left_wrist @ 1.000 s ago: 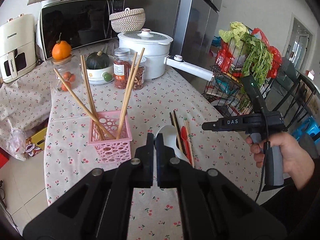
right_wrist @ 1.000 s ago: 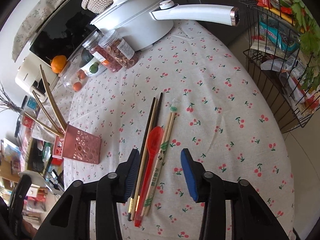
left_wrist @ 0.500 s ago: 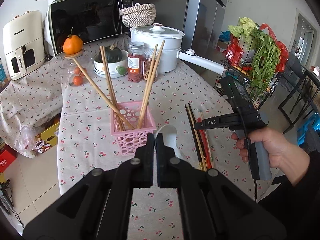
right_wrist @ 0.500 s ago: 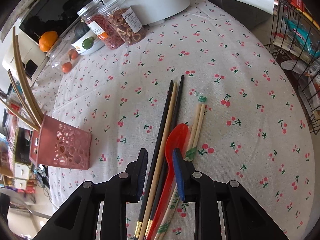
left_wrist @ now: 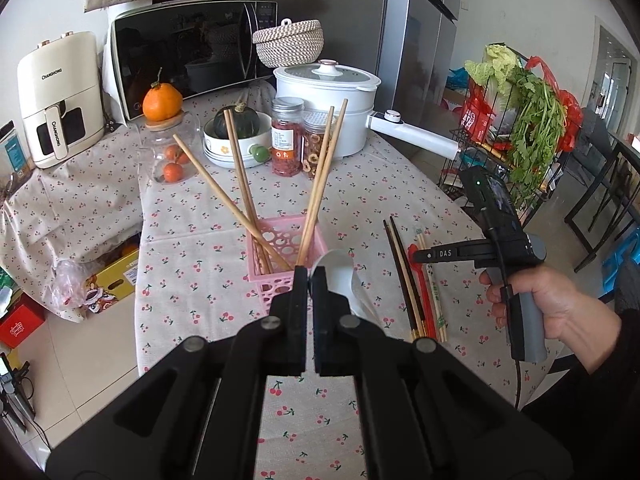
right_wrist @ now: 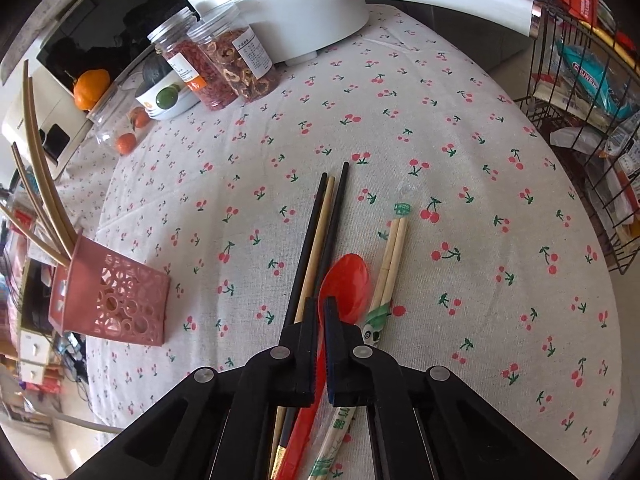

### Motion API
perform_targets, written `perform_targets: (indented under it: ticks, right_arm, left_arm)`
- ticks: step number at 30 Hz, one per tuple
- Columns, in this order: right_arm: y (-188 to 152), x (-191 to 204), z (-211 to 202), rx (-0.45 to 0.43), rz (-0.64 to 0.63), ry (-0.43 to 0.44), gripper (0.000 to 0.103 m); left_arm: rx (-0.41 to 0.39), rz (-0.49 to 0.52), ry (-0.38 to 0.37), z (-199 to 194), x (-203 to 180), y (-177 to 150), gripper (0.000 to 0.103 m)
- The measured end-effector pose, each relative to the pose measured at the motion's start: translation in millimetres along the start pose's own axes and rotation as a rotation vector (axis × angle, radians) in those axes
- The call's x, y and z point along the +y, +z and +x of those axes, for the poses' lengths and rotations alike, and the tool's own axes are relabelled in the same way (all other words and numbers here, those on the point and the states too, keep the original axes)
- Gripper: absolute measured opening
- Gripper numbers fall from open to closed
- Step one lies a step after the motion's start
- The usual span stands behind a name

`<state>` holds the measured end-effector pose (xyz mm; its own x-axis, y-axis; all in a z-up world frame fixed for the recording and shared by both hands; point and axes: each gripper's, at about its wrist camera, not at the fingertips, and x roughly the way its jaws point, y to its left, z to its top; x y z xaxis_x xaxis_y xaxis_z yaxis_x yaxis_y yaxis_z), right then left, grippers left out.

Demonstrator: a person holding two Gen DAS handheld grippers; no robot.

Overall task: Organize utensils
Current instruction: 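Grasp the red plastic spoon with the right tool while the left tool holds the white spoon, then carry both spoons to the pink basket while the left tool drops the white spoon in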

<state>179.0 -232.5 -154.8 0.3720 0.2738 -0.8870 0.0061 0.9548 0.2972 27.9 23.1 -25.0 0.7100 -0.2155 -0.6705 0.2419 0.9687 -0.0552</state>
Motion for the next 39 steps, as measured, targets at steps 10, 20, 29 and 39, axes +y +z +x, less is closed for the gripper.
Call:
perform_targets:
  ticks: [10, 20, 29, 39]
  right_arm:
    - [1.7, -4.2, -20.4, -0.024, 0.009, 0.098, 0.034]
    - [11.0, -2.5, 12.4, 0.007, -0.008, -0.004, 0.042]
    - [11.0, -2.8, 21.5, 0.004, -0.073, -0.063, 0.029]
    - [3.0, 15.9, -44.0, -0.156, -0.113, 0.033, 0.027]
  left_arm:
    - [-0.01, -0.009, 0.018, -0.1, 4.8, 1.8, 0.002]
    - [0.019, 0.01, 0.004, 5.6, -0.4, -2.4, 0.002]
    - [0.032, 0.013, 0.003, 8.4, 0.0, -2.1, 0.002]
    - [-0.064, 0.022, 0.032, -18.6, 4.4, 13.7, 0.002]
